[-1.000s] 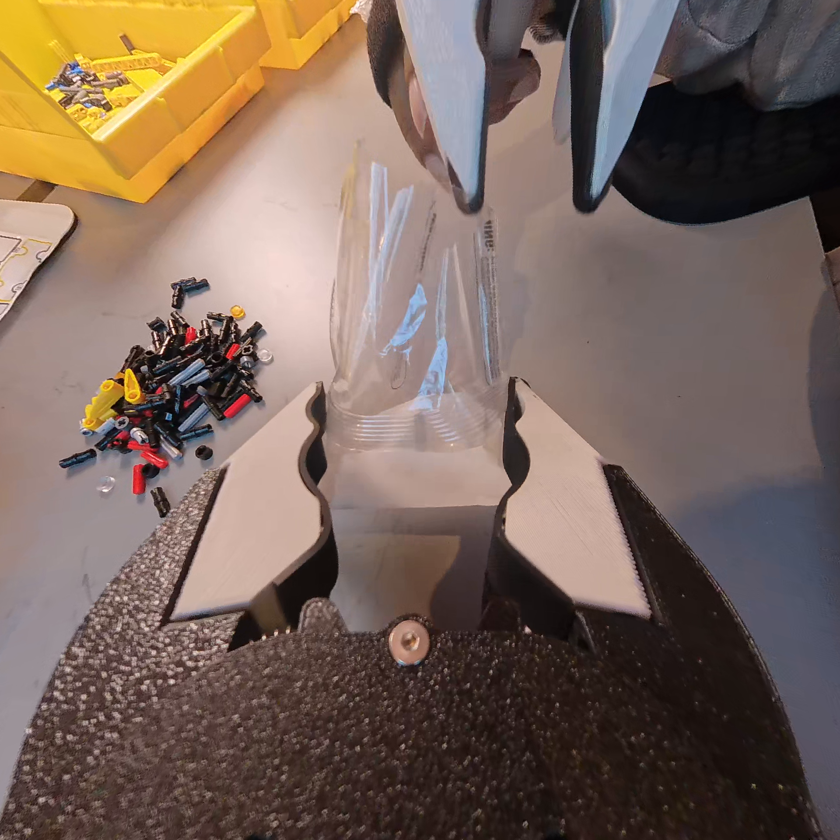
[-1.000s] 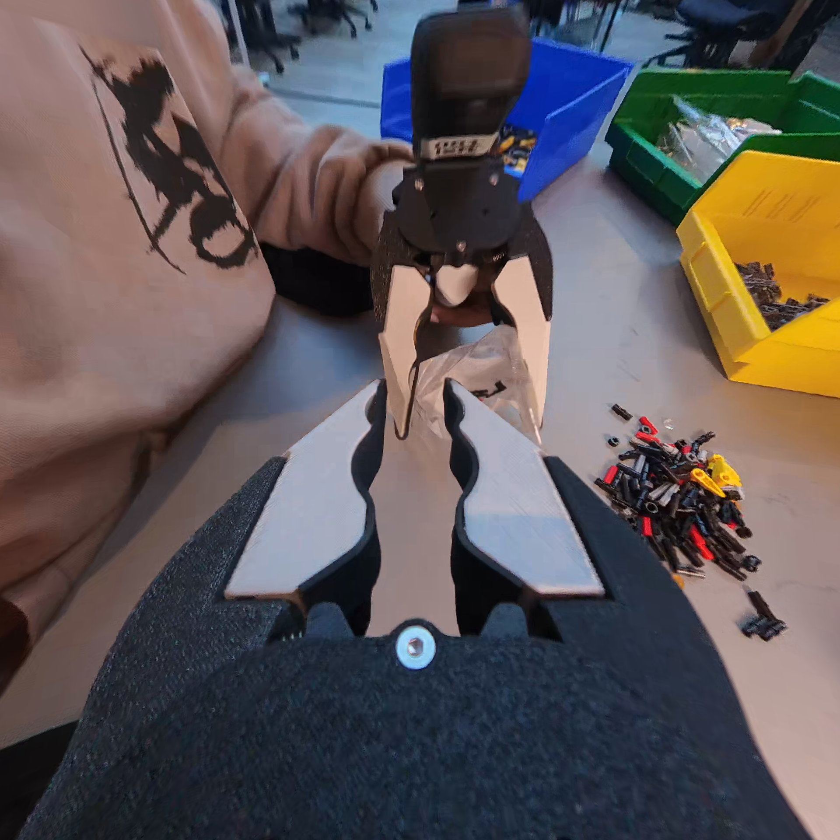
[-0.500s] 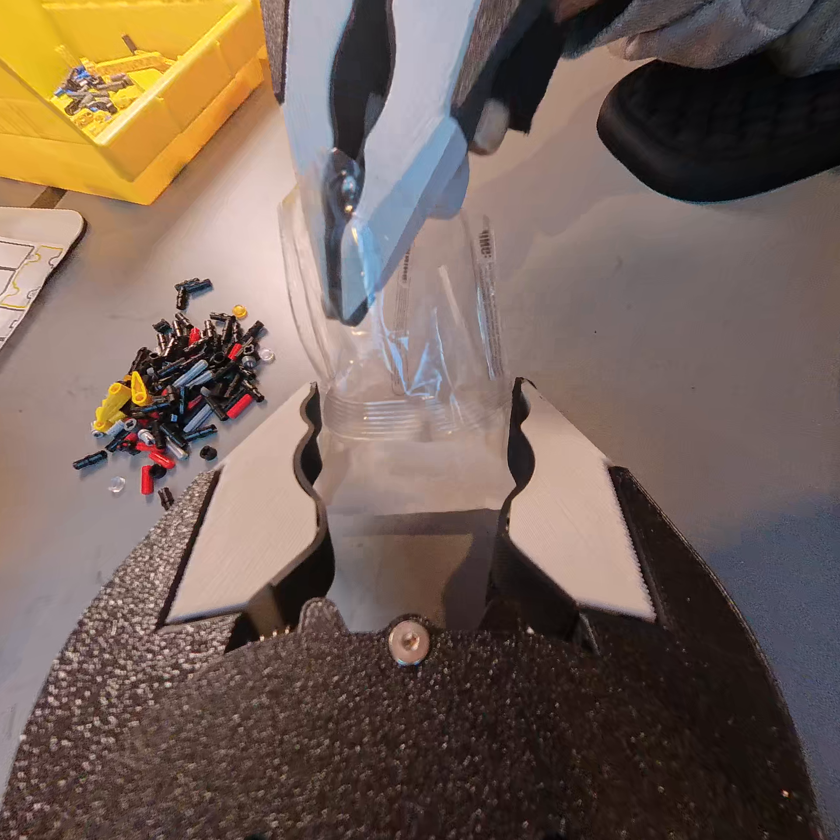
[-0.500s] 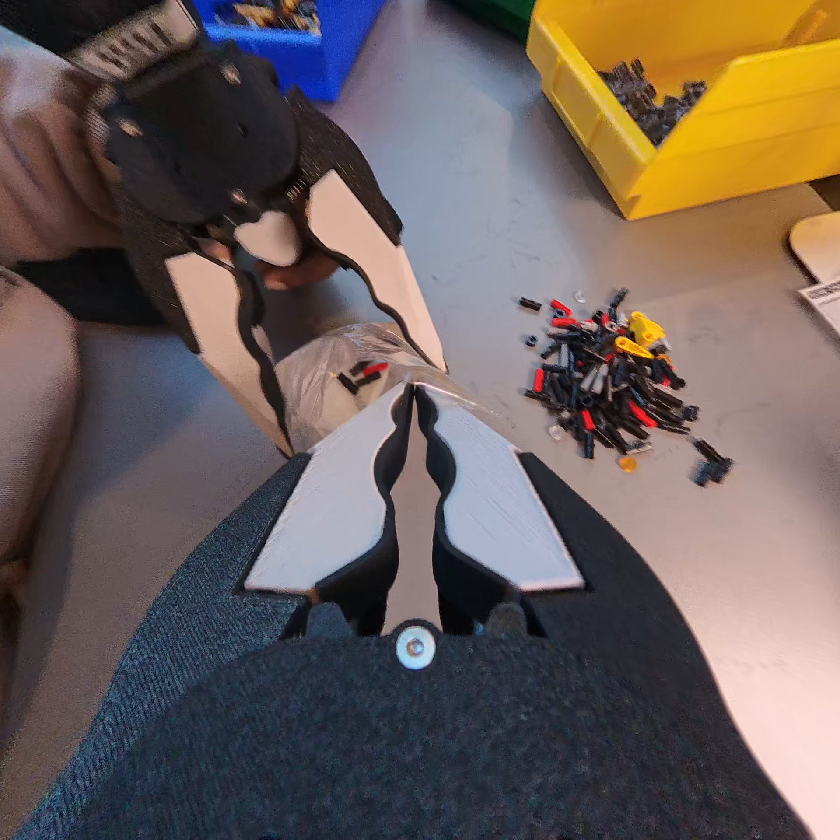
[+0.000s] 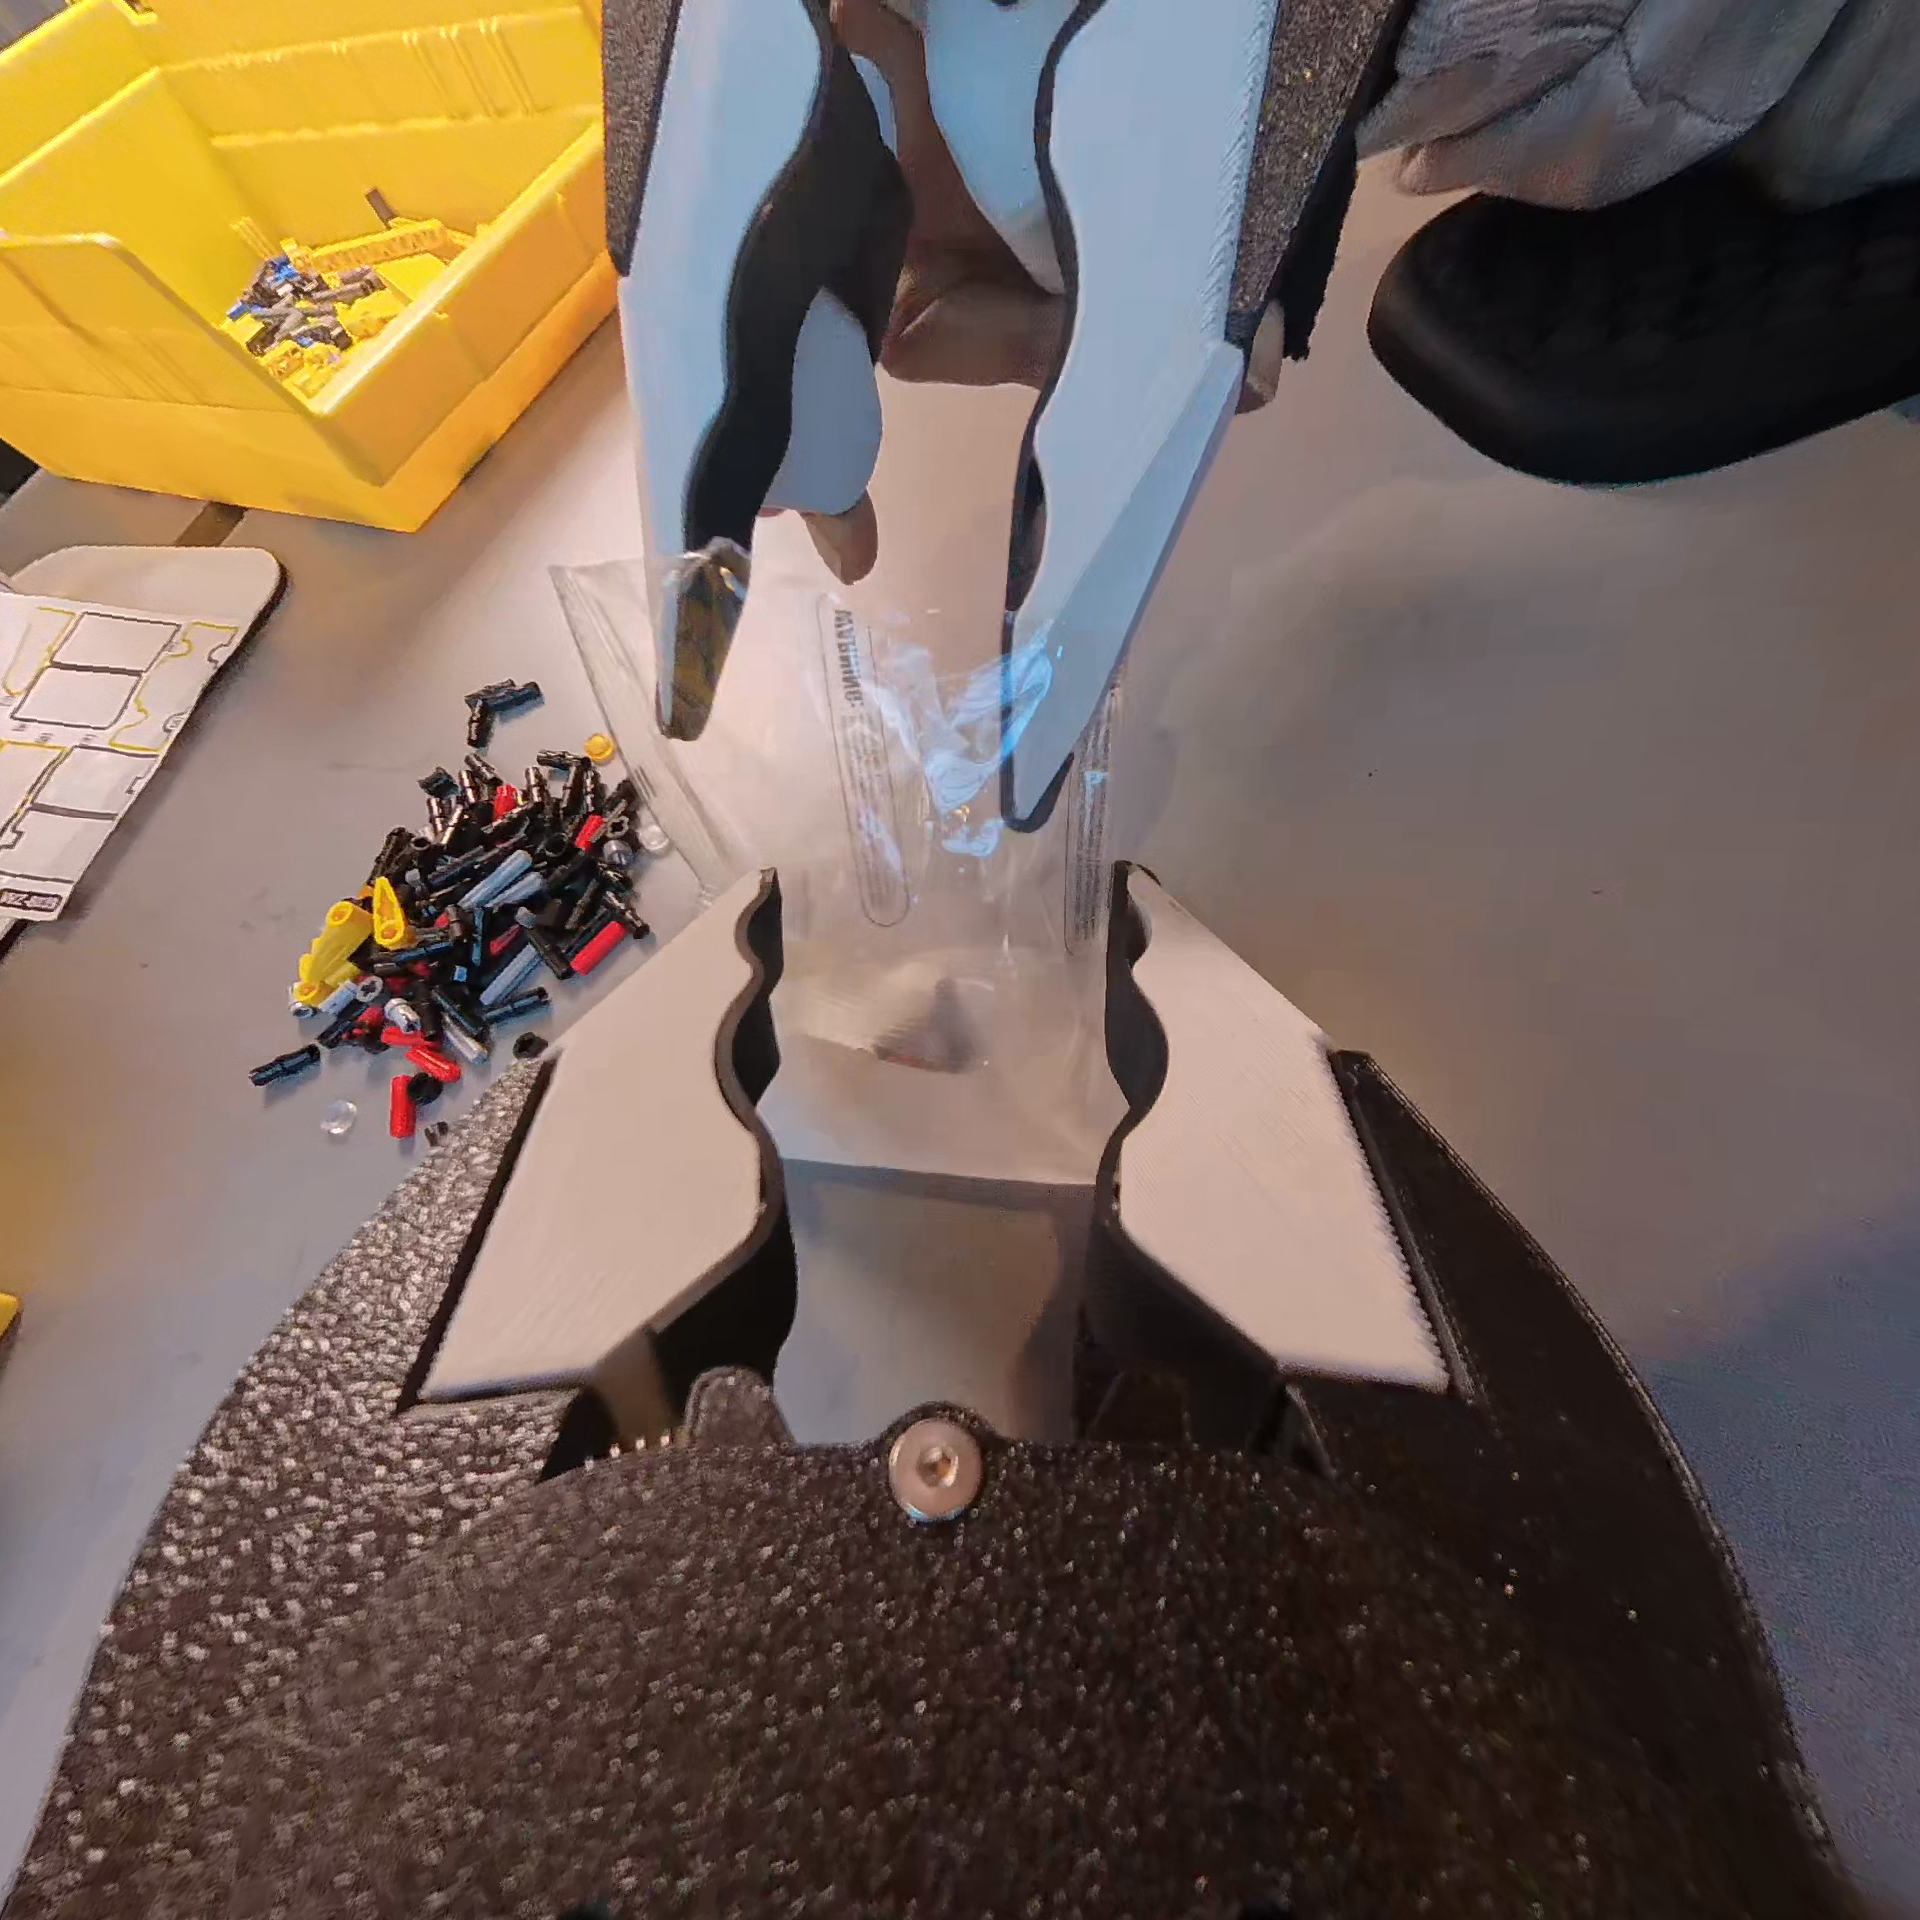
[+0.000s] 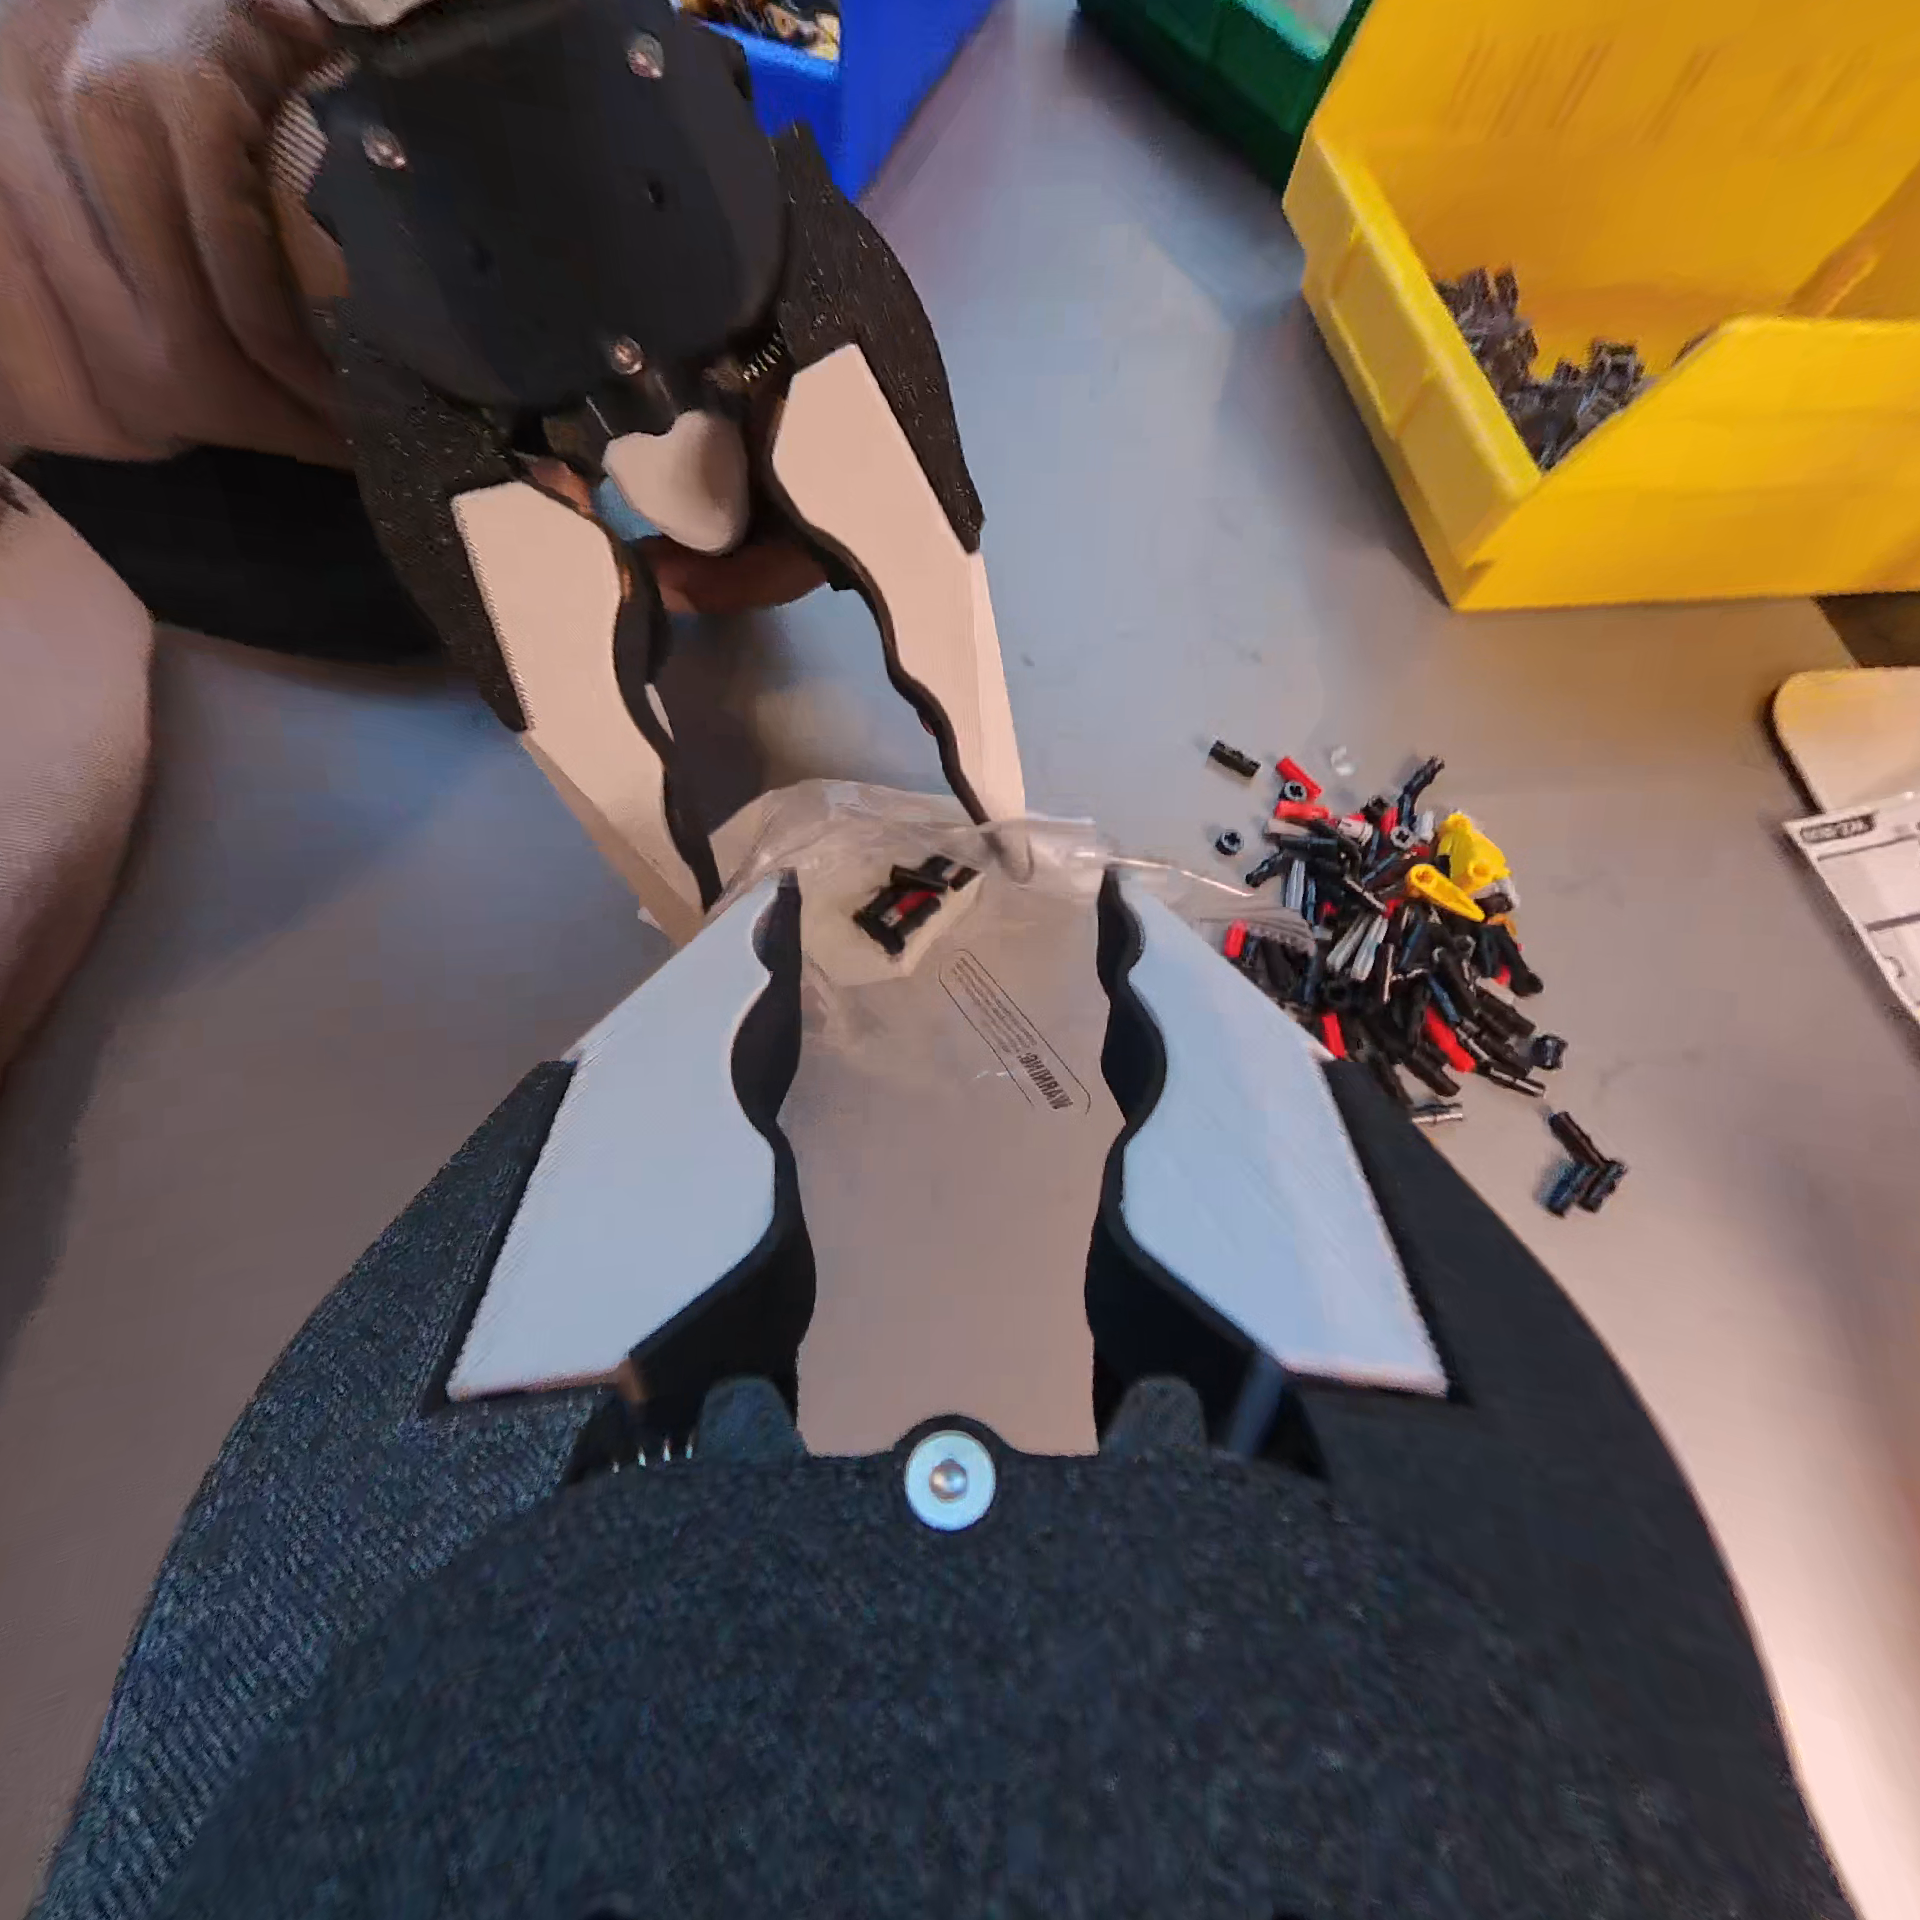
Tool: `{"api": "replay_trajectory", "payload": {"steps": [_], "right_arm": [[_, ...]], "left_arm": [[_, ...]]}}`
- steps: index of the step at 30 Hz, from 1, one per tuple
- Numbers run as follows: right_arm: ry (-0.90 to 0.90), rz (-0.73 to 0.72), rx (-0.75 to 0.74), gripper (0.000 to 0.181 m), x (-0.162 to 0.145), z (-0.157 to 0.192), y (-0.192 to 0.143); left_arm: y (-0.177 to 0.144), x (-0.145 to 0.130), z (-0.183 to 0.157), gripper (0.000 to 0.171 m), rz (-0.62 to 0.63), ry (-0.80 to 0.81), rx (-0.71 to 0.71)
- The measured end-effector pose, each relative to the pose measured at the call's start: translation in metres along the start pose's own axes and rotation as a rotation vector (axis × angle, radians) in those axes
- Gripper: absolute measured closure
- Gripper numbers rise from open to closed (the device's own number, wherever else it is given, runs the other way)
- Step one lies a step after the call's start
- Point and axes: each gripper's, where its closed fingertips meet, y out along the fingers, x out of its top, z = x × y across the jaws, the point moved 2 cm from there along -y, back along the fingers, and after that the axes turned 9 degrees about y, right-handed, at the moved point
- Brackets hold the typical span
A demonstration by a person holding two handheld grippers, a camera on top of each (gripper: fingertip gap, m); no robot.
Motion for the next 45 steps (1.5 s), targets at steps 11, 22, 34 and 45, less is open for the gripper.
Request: {"api": "replay_trajectory", "payload": {"steps": [11,22,34,45], "right_arm": [[-0.168,-0.01,0.043,0.148,-0.001,0.008,-0.022],[-0.075,-0.104,0.259,0.143,0.012,0.035,-0.032],[-0.283,-0.002,0.271,0.181,0.004,0.051,-0.009],[-0.44,-0.026,0.392,0.181,-0.001,0.08,-0.017]], "left_arm": [[-0.015,0.012,0.001,0.119,-0.162,-0.077,-0.08],[-0.018,0.012,-0.001,0.12,-0.174,-0.077,-0.102],[-0.006,0.003,-0.004,0.044,-0.072,-0.067,-0.111],[0.008,-0.007,-0.032,0.046,0.04,-0.011,-0.292]]}}
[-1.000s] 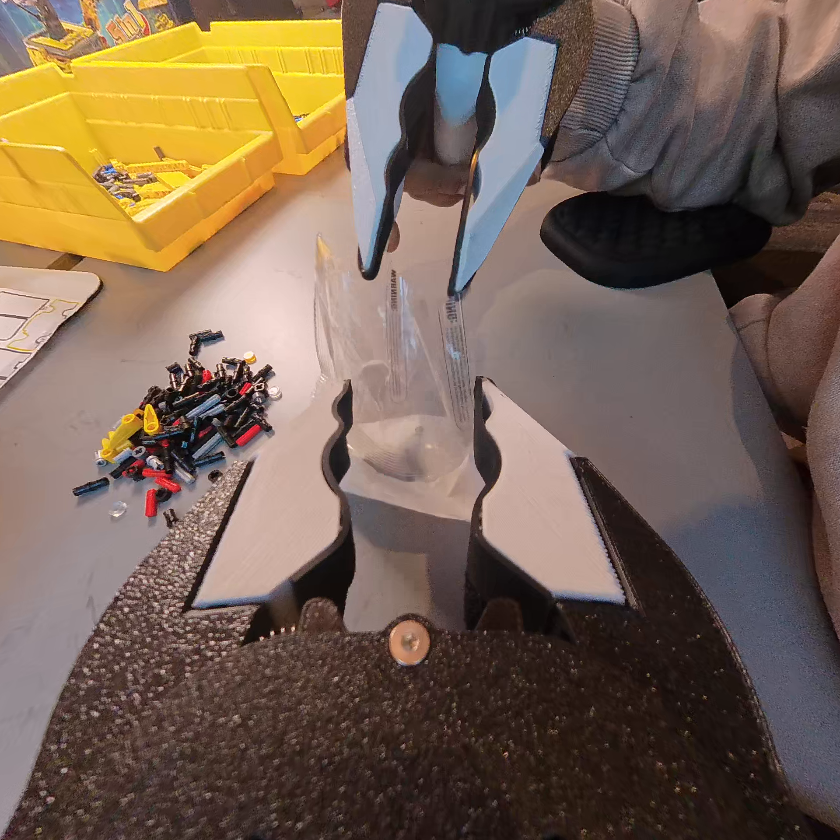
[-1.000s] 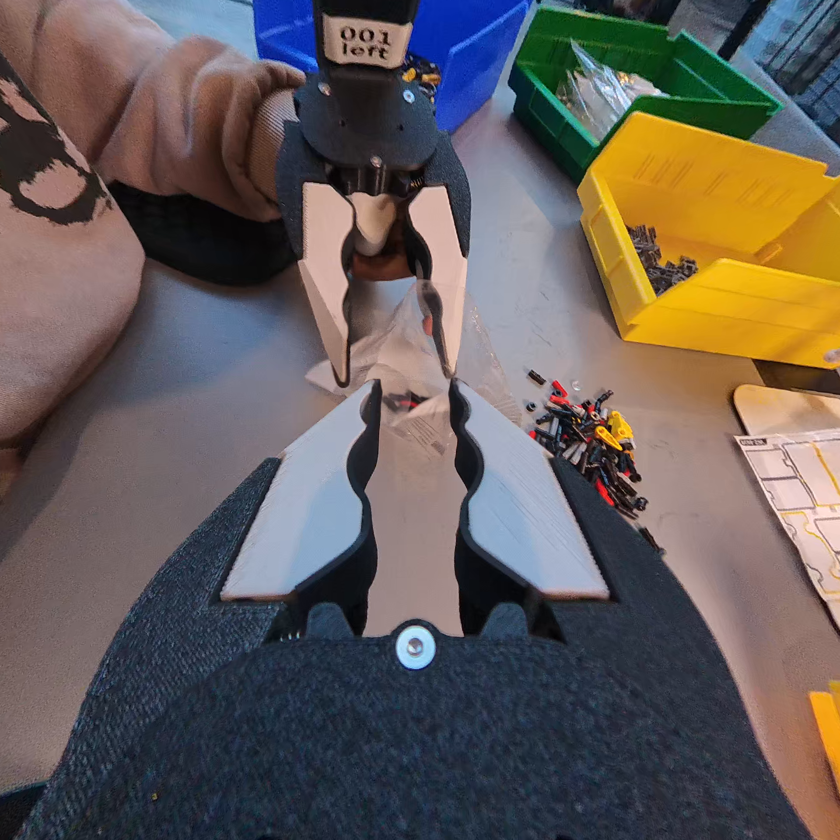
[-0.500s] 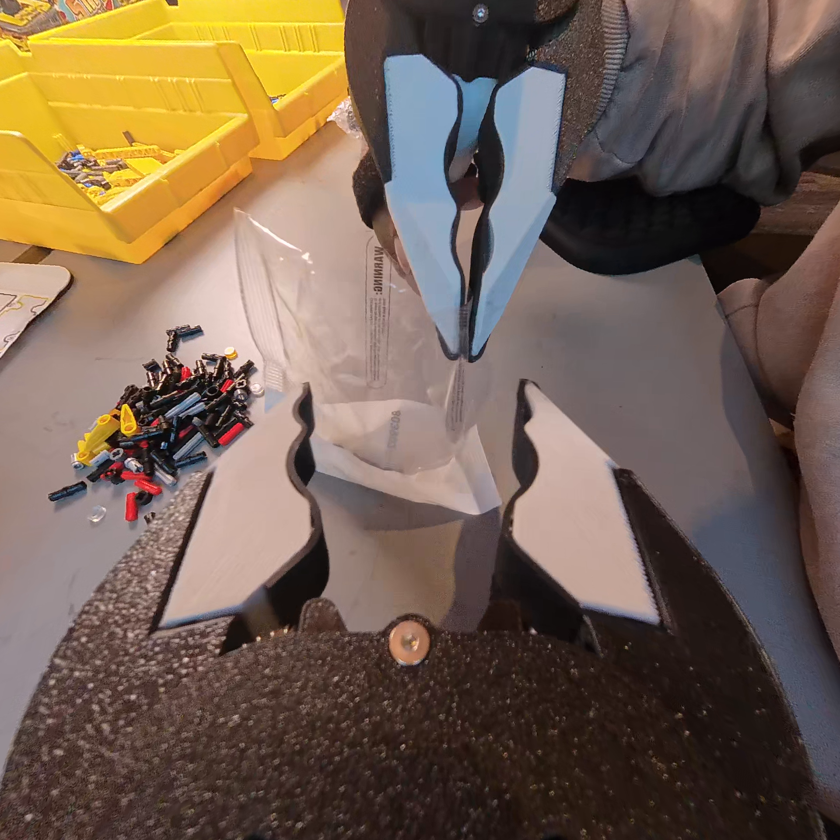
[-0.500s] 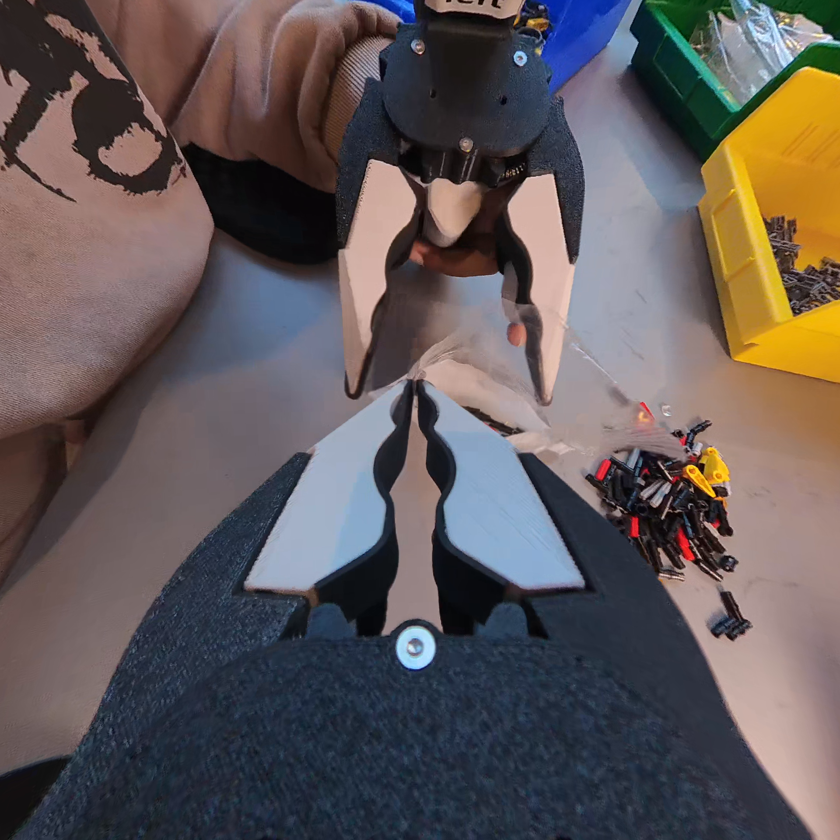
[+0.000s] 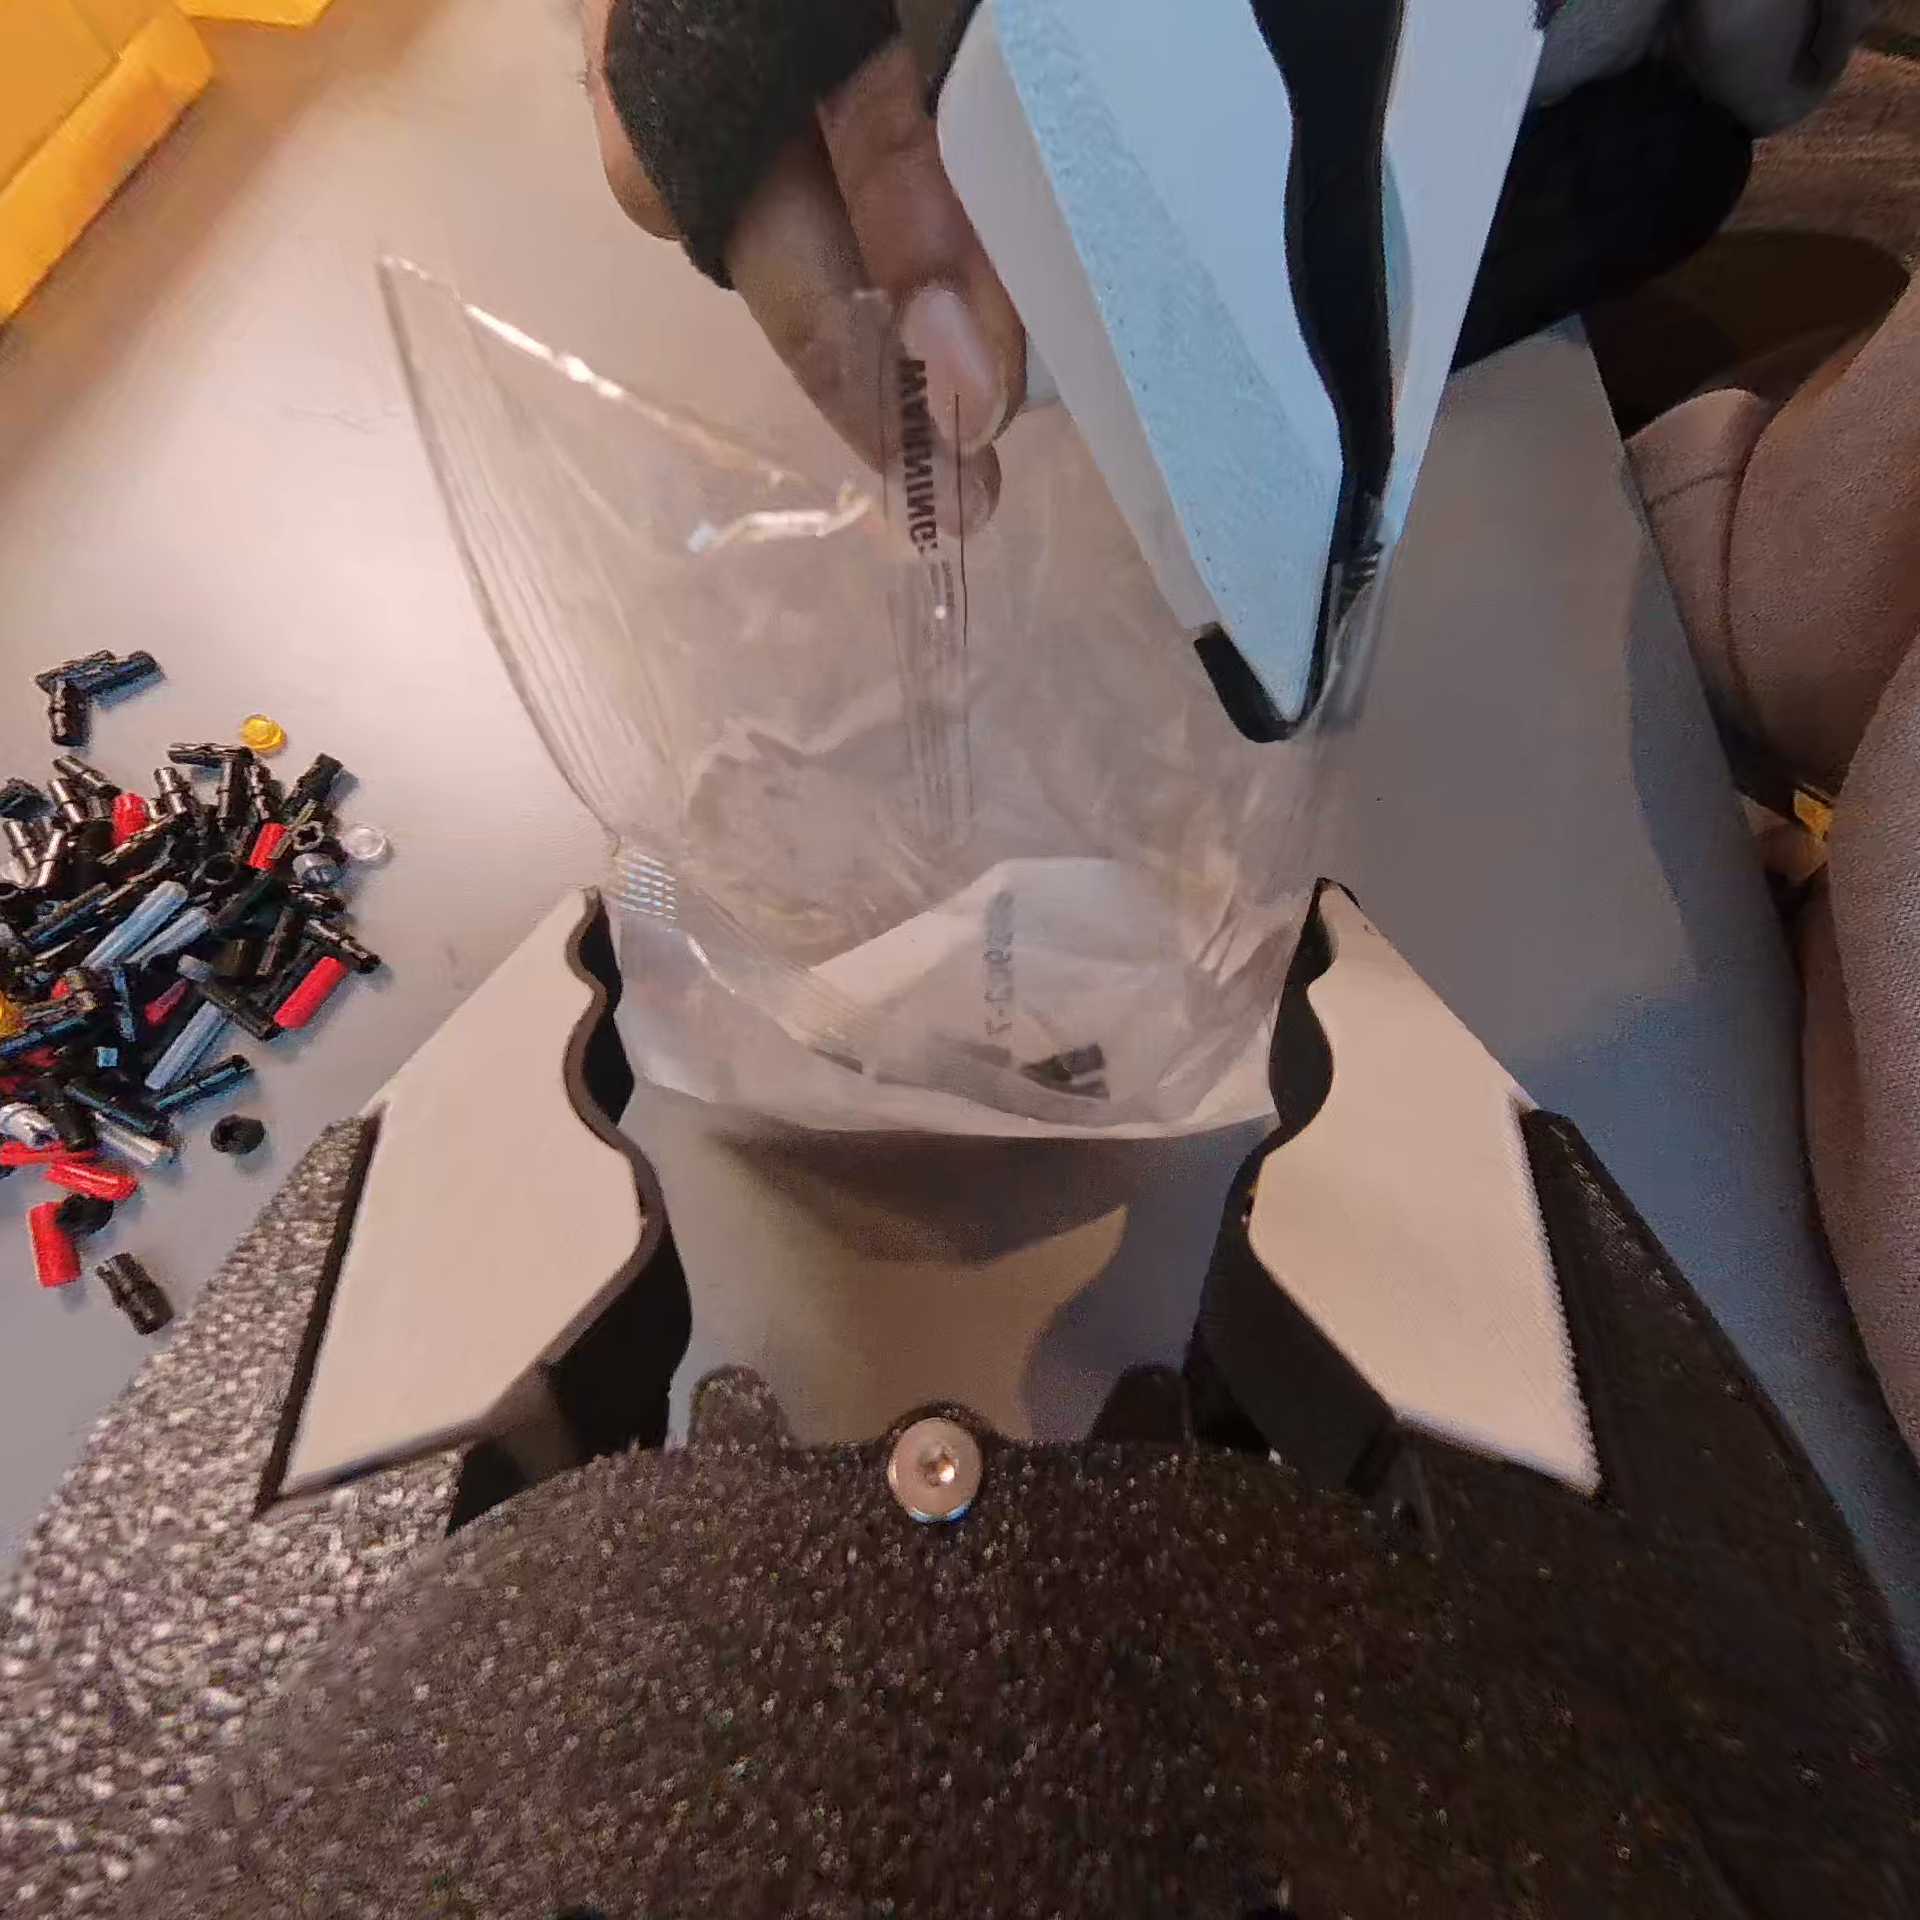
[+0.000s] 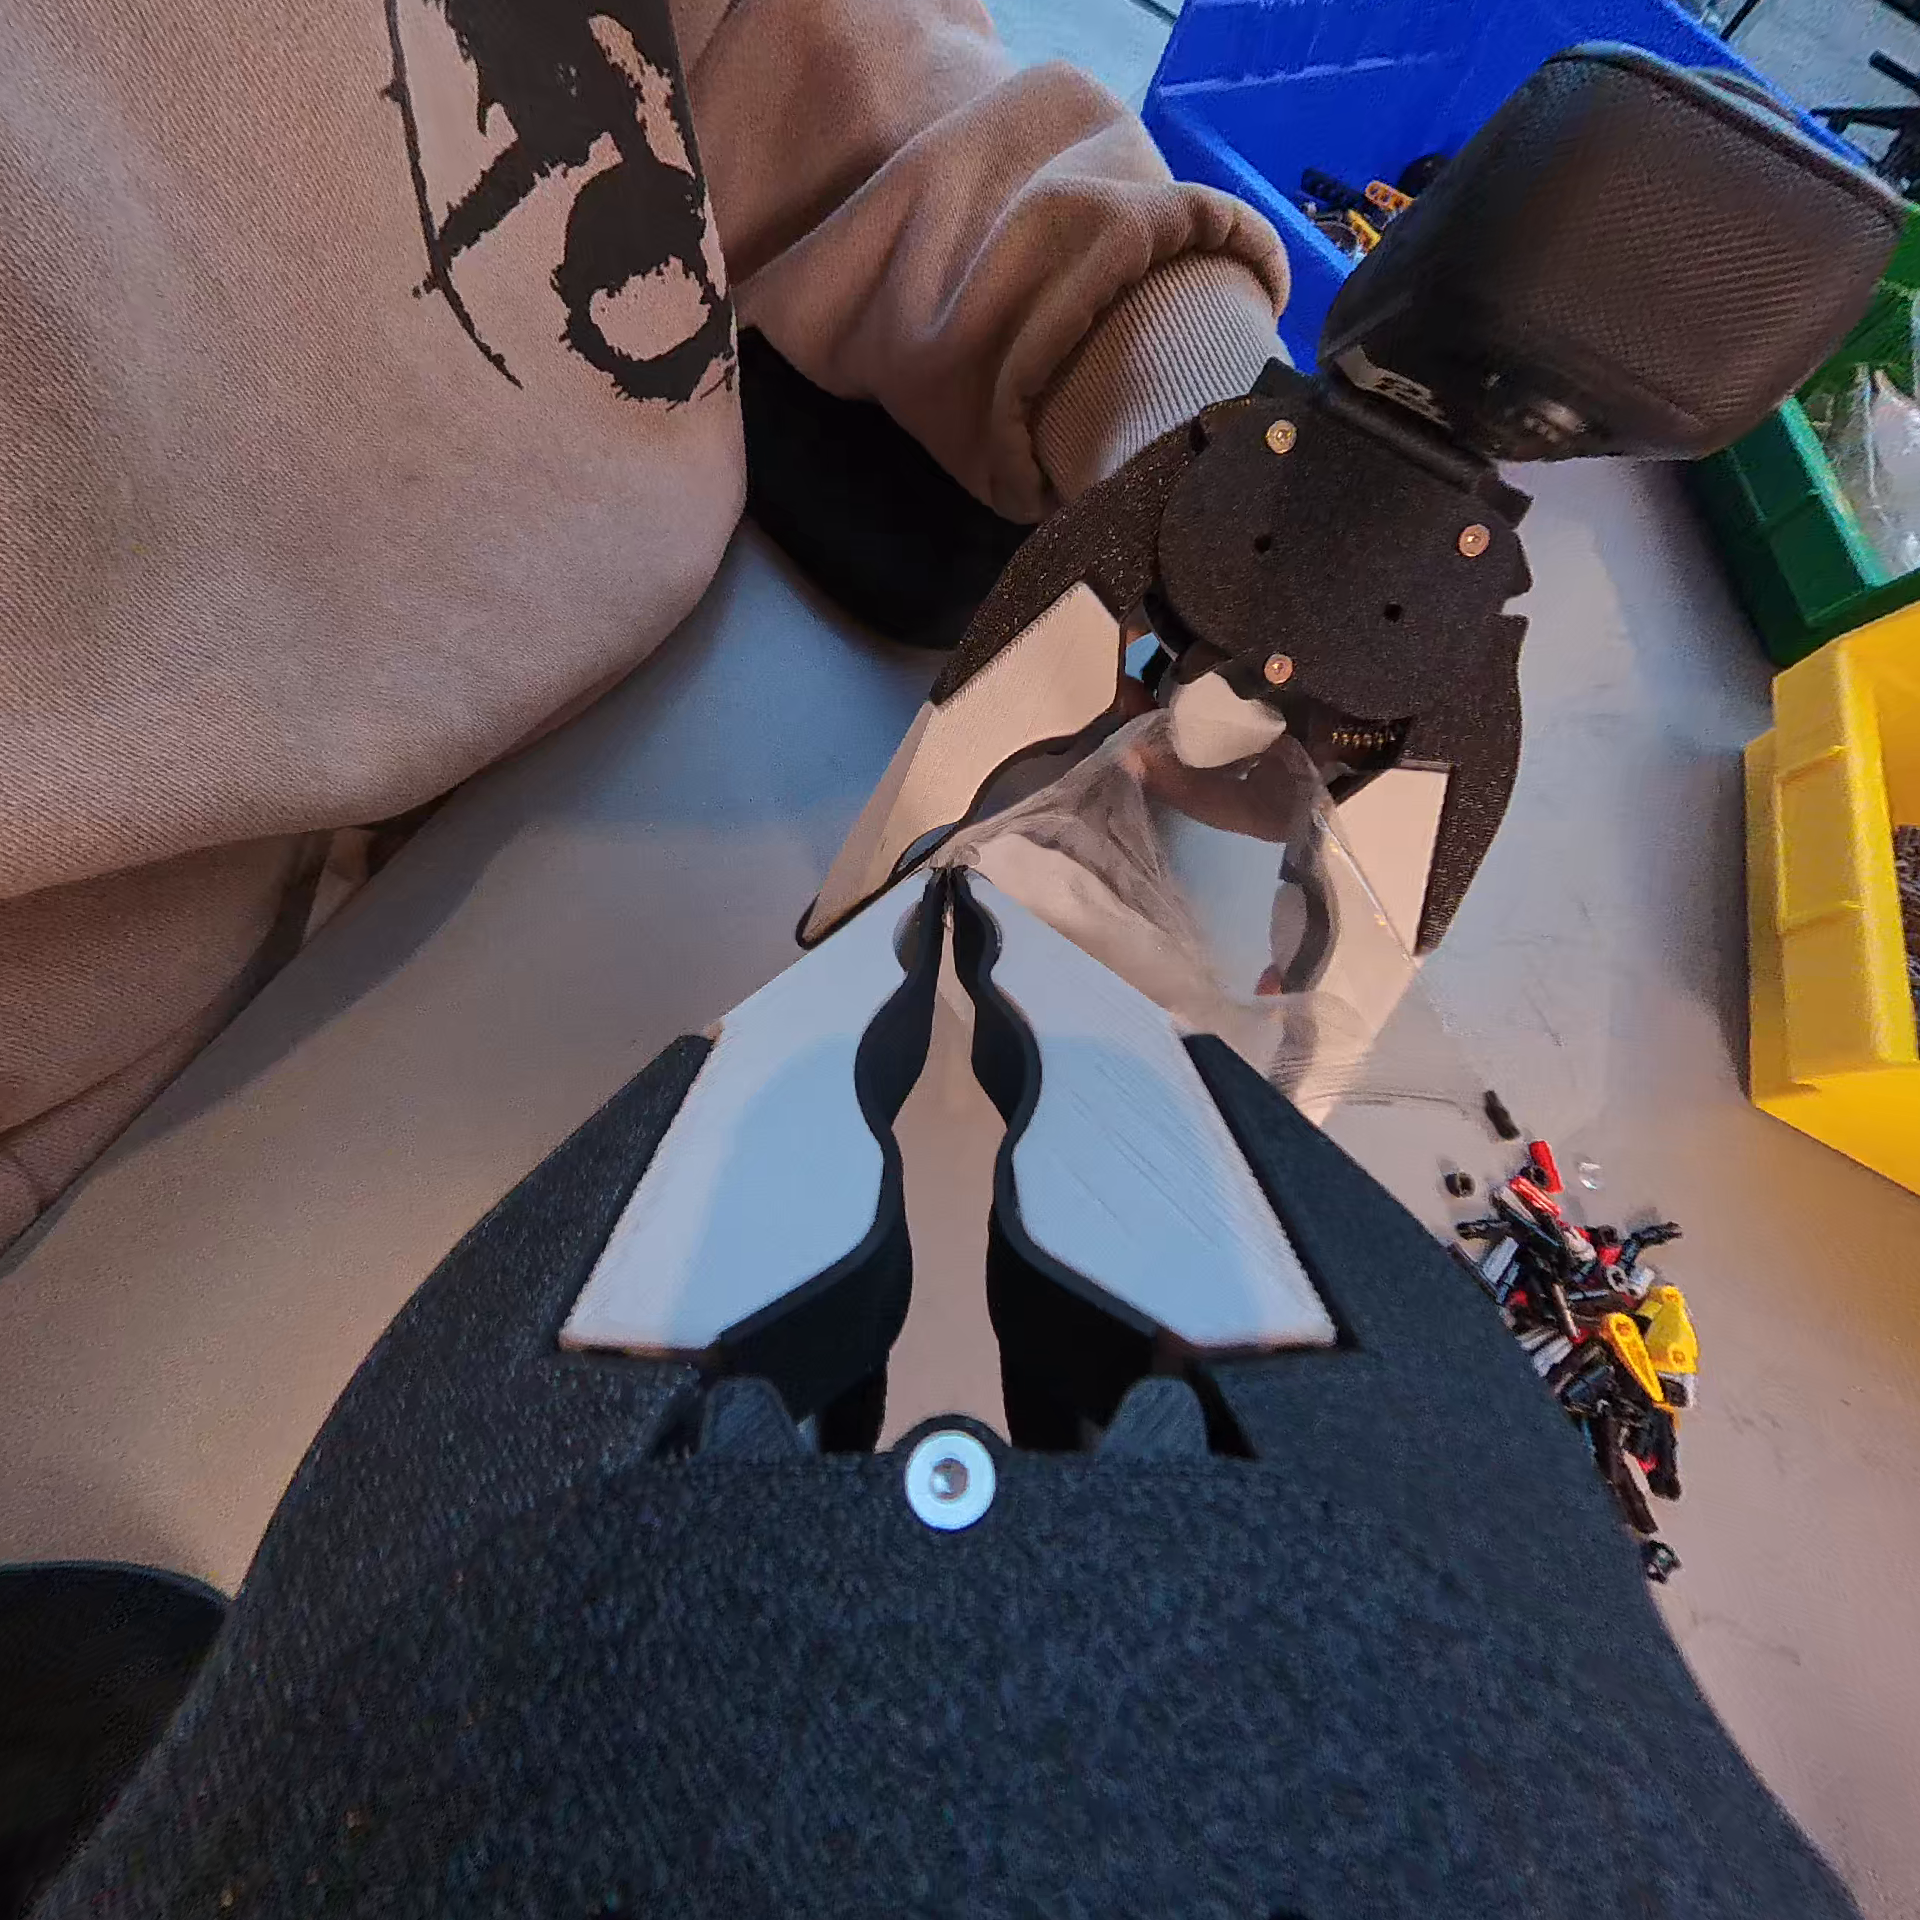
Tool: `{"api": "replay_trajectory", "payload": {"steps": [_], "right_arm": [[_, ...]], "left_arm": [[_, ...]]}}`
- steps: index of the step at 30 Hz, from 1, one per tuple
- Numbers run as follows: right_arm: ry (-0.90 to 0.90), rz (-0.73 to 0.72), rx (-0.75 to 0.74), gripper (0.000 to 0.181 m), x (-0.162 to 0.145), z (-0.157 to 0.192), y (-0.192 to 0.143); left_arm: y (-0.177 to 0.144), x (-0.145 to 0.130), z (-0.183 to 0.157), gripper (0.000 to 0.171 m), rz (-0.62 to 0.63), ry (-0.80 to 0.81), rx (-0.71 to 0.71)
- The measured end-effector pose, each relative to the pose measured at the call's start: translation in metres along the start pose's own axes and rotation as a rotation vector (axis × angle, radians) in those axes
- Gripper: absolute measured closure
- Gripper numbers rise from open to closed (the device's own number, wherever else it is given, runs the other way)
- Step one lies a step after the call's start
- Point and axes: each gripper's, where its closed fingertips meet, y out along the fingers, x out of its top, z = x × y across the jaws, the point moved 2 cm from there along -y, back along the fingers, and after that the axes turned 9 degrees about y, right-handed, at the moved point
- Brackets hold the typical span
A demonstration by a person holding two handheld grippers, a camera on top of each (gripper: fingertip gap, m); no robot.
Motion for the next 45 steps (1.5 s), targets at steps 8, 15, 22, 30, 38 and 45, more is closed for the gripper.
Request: {"api": "replay_trajectory", "payload": {"steps": [8,15,22,30,38,45], "right_arm": [[0.043,-0.025,-0.038,0.181,-0.003,-0.007,-0.011],[0.156,-0.085,-0.045,0.163,-0.005,-0.013,-0.027],[0.471,-0.103,-0.467,0.164,-0.046,-0.103,-0.083],[0.697,0.193,-0.486,0.163,-0.118,-0.133,-0.024],[0.725,0.289,-0.494,0.168,-0.125,-0.141,-0.018],[0.711,0.302,-0.459,0.175,-0.123,-0.144,-0.015]], "left_arm": [[-0.008,0.005,0.005,0.071,-0.049,0.006,0.053],[-0.013,-0.006,0.013,0.072,-0.009,-0.013,0.116],[-0.023,-0.006,0.026,0.073,-0.057,-0.099,0.148],[-0.029,-0.003,0.033,0.069,-0.112,-0.174,0.166],[-0.028,-0.007,0.037,0.069,-0.082,-0.185,0.186],[-0.027,-0.021,0.044,0.068,-0.011,-0.272,0.216]]}}
